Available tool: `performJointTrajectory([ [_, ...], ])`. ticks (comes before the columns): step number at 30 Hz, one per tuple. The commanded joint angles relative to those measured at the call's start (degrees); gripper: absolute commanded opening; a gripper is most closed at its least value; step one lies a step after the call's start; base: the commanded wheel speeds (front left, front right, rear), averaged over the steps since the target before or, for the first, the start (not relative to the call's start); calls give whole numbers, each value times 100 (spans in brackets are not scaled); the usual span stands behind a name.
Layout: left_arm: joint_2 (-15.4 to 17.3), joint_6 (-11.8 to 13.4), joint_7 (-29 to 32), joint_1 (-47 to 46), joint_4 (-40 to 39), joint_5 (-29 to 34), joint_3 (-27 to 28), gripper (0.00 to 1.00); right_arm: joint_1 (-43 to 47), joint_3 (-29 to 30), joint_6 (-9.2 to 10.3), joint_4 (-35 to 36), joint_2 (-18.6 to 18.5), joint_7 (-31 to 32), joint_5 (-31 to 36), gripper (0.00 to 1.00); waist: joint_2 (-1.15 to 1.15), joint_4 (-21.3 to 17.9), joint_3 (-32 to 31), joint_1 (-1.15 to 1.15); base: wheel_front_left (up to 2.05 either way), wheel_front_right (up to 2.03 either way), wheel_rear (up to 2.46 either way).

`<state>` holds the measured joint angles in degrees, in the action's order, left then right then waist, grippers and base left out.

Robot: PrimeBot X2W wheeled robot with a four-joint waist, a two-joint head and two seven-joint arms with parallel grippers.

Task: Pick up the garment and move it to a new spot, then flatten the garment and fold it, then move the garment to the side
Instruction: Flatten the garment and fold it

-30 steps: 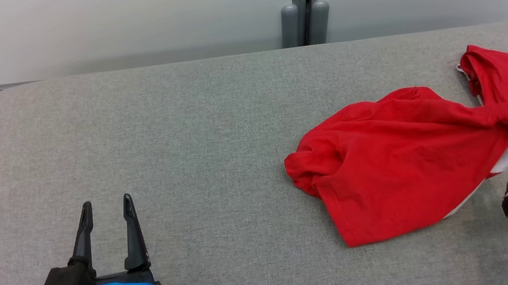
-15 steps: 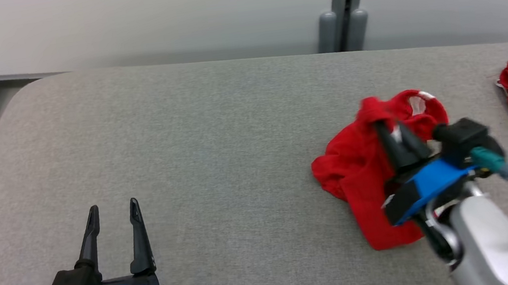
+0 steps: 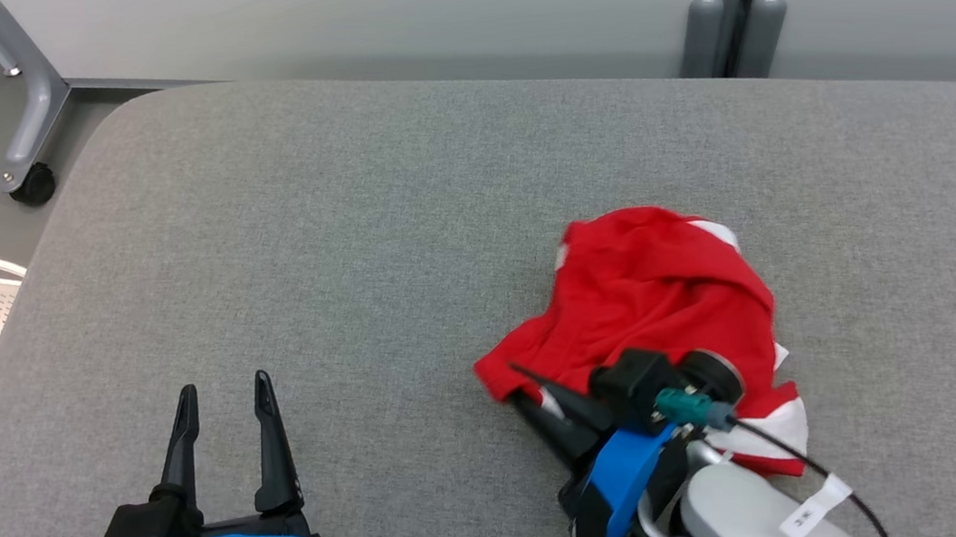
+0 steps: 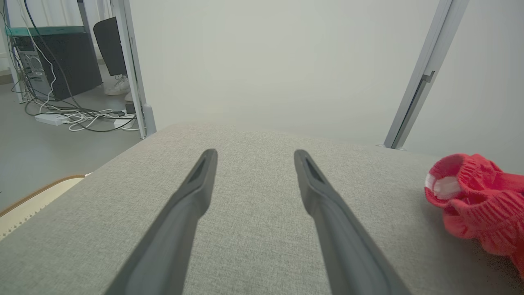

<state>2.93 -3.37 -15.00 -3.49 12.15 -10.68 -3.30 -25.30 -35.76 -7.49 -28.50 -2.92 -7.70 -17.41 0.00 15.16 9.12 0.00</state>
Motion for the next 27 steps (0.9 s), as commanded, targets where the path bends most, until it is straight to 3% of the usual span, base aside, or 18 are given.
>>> performJointTrajectory([
  [1, -5, 25, -25, -64, 4, -34, -17, 100, -79, -149, -1, -66, -6, -45, -90, 0, 0, 22, 23, 0, 0, 0, 0],
  [4, -5, 34, -25, -95, 14, -47, -38, 100, -174, -582, -2, -278, -6, -37, -292, 1, 0, 37, 53, 0, 0, 0, 0],
  [5, -5, 42, -25, -104, 18, -52, -49, 100, -204, -684, -1, -346, -4, -41, -340, 49, 0, 34, 58, 0, 0, 0, 0],
  [6, -5, 48, -25, -111, 24, -51, -52, 100, -241, -747, -1, -392, -4, -90, -391, 79, 0, 27, 61, 0, 0, 0, 0],
  [7, -6, 52, -25, -115, 27, -50, -53, 100, -264, -803, -1, -455, -5, -137, -433, 100, 0, 11, 61, 0, 0, 0, 0],
  [18, -5, 2, -25, 56, 91, 37, 81, 100, 125, -738, -2, -988, -49, -575, 6, 100, 0, -455, -201, 0, 0, 0, 0],
  [27, -4, 21, -25, 169, 35, 108, 140, 100, 879, -624, -1, -188, -550, -698, 297, 100, 0, -919, -360, 0, 0, 0, 0],
])
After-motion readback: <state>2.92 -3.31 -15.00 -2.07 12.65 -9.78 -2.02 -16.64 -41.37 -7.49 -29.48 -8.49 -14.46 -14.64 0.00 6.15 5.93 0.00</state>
